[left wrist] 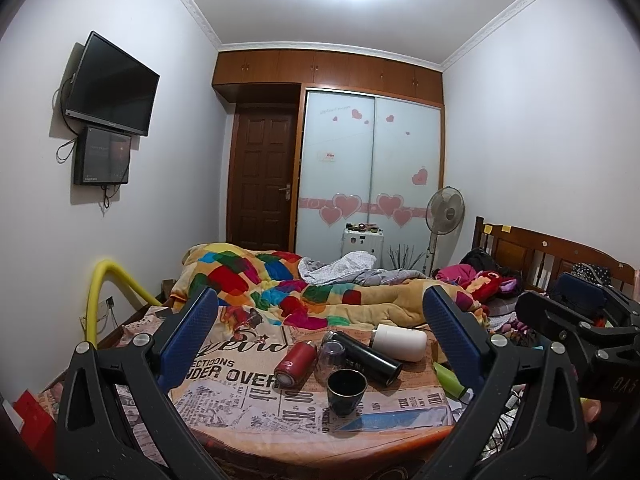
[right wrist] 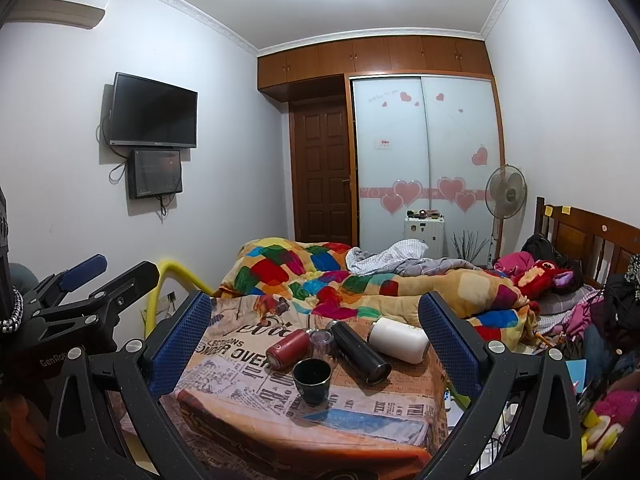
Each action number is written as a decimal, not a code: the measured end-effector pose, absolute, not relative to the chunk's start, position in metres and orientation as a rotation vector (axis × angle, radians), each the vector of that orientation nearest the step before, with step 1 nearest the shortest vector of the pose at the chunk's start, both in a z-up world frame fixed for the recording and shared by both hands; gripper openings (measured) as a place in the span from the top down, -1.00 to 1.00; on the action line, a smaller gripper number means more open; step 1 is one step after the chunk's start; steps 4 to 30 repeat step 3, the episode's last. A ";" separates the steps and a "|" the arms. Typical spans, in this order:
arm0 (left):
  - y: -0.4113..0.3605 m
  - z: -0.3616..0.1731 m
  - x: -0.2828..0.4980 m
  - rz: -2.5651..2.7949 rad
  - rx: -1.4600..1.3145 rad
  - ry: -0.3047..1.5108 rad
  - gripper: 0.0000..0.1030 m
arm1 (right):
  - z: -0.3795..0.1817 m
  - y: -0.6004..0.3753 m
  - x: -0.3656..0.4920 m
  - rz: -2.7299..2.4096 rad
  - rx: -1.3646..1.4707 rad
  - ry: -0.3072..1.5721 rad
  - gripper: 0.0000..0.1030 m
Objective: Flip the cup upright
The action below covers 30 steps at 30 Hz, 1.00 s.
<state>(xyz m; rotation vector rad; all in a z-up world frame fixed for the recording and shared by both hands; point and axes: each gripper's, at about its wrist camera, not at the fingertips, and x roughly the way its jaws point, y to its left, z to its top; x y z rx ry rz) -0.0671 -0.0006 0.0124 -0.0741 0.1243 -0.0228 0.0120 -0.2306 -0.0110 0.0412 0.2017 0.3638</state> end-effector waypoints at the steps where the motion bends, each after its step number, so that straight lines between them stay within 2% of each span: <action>1: 0.001 0.011 -0.067 -0.018 -0.079 0.127 -1.00 | -0.011 -0.231 0.012 0.364 0.040 0.204 -1.00; 30: 0.006 0.009 -0.065 -0.008 -0.089 0.132 -1.00 | -0.013 -0.229 0.015 0.365 0.035 0.212 -1.00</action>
